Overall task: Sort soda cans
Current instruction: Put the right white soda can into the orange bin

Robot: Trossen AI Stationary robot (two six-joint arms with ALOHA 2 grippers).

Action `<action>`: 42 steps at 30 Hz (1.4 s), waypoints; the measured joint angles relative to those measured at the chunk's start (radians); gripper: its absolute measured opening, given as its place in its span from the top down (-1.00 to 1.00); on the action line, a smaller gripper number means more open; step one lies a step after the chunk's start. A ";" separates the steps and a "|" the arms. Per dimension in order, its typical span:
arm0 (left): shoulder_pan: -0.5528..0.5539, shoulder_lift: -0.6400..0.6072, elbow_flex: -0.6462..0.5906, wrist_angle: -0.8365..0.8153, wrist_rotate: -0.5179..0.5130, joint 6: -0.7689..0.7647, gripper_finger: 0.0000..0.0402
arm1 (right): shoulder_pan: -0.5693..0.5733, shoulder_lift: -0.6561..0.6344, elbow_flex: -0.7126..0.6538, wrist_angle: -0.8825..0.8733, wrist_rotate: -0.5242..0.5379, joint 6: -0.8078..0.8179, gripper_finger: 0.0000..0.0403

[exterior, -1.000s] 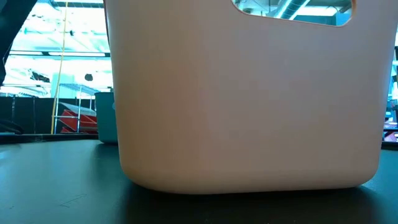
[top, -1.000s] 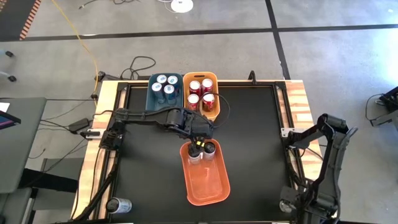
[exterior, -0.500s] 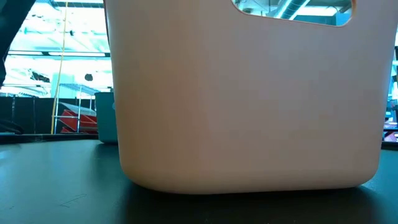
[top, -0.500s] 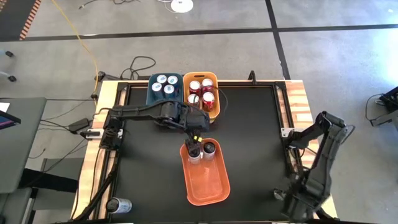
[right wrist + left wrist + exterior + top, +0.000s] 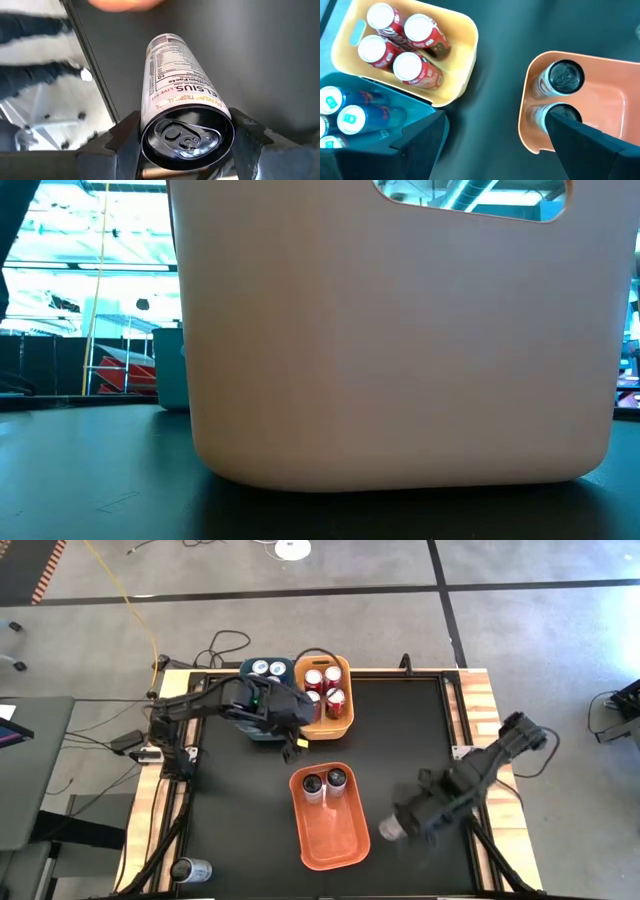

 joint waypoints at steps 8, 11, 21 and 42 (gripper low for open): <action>0.003 -0.031 0.000 0.000 0.001 0.024 -0.71 | -0.177 -0.002 0.168 0.000 0.053 -0.138 -0.18; 0.003 -0.031 -0.001 0.001 0.001 0.048 -0.71 | -0.228 -0.002 0.204 0.000 0.068 -0.150 -0.18; 0.027 -0.031 -0.097 -0.001 0.016 0.056 -0.71 | -0.288 0.041 0.214 0.105 0.071 -0.273 -0.18; -0.109 -0.047 -0.107 0.000 0.030 -0.220 -0.71 | -0.290 0.372 0.214 0.093 0.075 -0.537 -0.18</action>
